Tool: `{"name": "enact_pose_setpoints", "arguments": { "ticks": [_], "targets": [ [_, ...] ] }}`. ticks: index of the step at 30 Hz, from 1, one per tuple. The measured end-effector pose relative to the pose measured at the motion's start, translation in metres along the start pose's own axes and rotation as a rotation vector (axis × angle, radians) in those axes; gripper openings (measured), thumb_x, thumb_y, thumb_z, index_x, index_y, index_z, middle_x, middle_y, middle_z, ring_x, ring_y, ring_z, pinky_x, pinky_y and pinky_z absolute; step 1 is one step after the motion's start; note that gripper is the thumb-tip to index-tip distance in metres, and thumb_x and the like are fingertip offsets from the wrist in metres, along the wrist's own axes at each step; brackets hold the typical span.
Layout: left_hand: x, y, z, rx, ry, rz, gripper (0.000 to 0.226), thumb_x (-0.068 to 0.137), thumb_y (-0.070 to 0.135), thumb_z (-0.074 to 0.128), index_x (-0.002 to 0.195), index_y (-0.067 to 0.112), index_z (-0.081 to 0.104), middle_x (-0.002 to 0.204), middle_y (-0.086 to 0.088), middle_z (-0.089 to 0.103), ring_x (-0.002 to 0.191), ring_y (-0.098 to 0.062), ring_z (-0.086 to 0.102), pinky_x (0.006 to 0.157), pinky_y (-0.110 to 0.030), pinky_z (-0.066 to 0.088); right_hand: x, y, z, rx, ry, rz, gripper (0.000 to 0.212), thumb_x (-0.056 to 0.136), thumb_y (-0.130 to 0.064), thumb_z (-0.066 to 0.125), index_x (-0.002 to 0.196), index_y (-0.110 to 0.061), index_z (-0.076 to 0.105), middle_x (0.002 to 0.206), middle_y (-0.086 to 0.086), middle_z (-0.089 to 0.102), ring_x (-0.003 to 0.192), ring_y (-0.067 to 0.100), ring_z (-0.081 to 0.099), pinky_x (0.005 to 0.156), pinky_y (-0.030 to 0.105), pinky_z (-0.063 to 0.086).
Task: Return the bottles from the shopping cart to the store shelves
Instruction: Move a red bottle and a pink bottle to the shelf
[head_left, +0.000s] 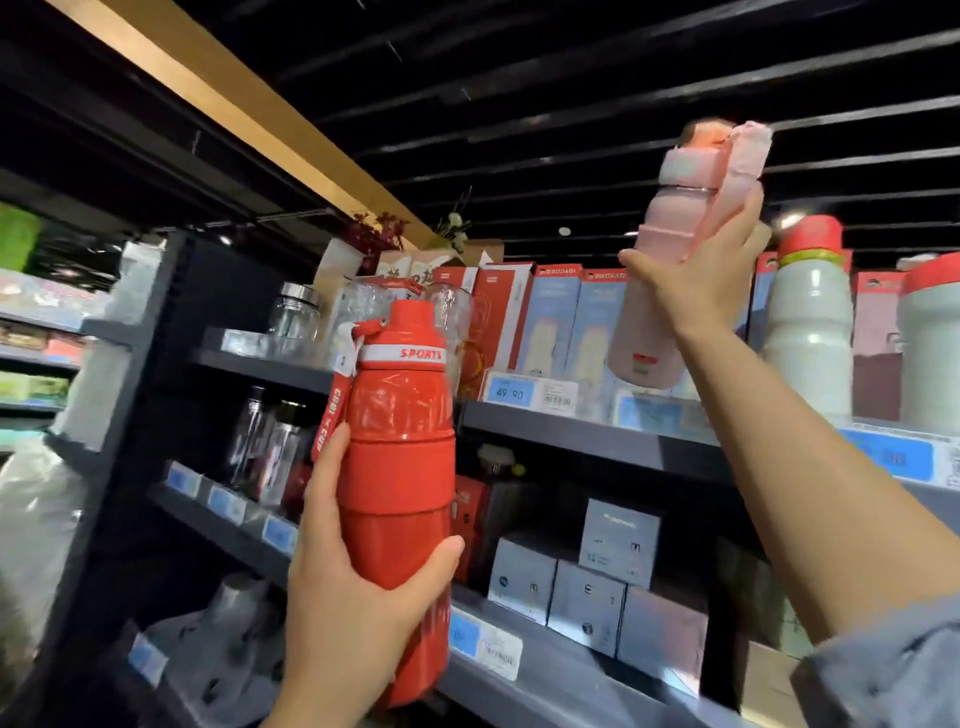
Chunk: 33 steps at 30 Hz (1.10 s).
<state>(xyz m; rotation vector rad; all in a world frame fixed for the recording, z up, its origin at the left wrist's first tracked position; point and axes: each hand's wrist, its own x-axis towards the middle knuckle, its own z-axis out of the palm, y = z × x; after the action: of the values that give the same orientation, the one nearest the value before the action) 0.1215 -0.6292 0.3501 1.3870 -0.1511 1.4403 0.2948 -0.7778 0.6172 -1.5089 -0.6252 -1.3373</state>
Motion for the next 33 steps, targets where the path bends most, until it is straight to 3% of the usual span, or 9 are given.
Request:
{"name": "enact_pose_setpoints", "arguments": {
  "ticks": [4,7,10,15,22,27,31,33],
  "targets": [
    [-0.003,-0.004,-0.004,0.043,0.012,0.023,0.108,0.051,0.029,0.086,0.124,0.076,0.021,0.103,0.057,0.040,0.091,0.016,0.056,0.071,-0.013,0.041,-0.002,0.030,0.017,-0.221,-0.156,0.041,0.120,0.059,-0.036,0.090,0.148,-0.007,0.014,0.142,0.020,0.030,0.125,0.039,0.040,0.102,0.045,0.039],
    [-0.005,-0.009,-0.002,0.078,0.017,0.002,0.110,0.051,0.027,0.088,0.121,0.078,0.021,0.110,0.049,0.043,0.092,0.006,0.060,0.071,-0.014,0.042,-0.001,0.044,0.021,-0.320,-0.245,0.169,0.127,0.060,-0.037,0.090,0.151,-0.008,0.006,0.150,0.022,0.022,0.133,0.043,0.034,0.104,0.050,0.037],
    [-0.007,-0.015,-0.002,0.107,0.023,-0.021,0.114,0.053,0.021,0.091,0.121,0.079,0.020,0.119,0.032,0.048,0.092,-0.005,0.062,0.072,-0.018,0.043,0.004,0.046,0.017,-0.417,-0.274,0.235,0.129,0.063,-0.043,0.088,0.151,-0.005,0.002,0.152,0.023,0.019,0.135,0.043,0.033,0.105,0.050,0.035],
    [-0.004,-0.031,0.003,0.084,0.003,-0.025,0.114,0.053,0.019,0.091,0.123,0.076,0.022,0.113,0.049,0.043,0.092,0.004,0.061,0.075,-0.021,0.044,0.010,0.048,0.007,-0.436,-0.362,0.310,0.131,0.062,-0.037,0.089,0.152,-0.010,-0.002,0.152,0.019,0.019,0.131,0.042,0.039,0.101,0.049,0.039],
    [-0.005,-0.041,0.015,0.078,-0.023,-0.055,0.116,0.051,0.017,0.092,0.120,0.079,0.022,0.117,0.040,0.045,0.090,0.000,0.061,0.074,-0.020,0.043,0.003,0.051,0.005,-0.483,-0.311,0.225,0.127,0.063,-0.038,0.088,0.151,-0.015,0.000,0.141,0.021,0.030,0.123,0.043,0.046,0.096,0.047,0.043],
    [-0.005,-0.040,0.016,0.089,-0.025,-0.049,0.117,0.051,0.017,0.092,0.119,0.080,0.021,0.126,0.032,0.045,0.093,-0.006,0.062,0.078,-0.029,0.047,0.001,0.053,0.004,-0.584,-0.316,0.190,0.129,0.065,-0.047,0.085,0.151,-0.013,-0.005,0.141,0.023,0.029,0.119,0.043,0.049,0.090,0.046,0.046],
    [-0.003,-0.037,0.017,0.072,-0.036,-0.047,0.117,0.051,0.016,0.092,0.118,0.080,0.021,0.123,0.033,0.046,0.090,-0.003,0.062,0.072,-0.020,0.045,0.000,0.038,-0.007,-0.548,-0.339,0.220,0.127,0.068,-0.057,0.078,0.152,-0.010,-0.004,0.151,0.024,0.023,0.127,0.042,0.044,0.096,0.045,0.042],
    [0.002,-0.035,0.018,0.047,-0.040,-0.028,0.116,0.051,0.017,0.092,0.120,0.079,0.022,0.122,0.036,0.046,0.090,0.000,0.063,0.075,-0.022,0.047,-0.008,0.022,-0.019,-0.526,-0.276,0.143,0.115,0.073,-0.055,0.075,0.152,-0.009,0.005,0.152,0.022,0.023,0.130,0.041,0.040,0.098,0.046,0.041]
  ]
}}
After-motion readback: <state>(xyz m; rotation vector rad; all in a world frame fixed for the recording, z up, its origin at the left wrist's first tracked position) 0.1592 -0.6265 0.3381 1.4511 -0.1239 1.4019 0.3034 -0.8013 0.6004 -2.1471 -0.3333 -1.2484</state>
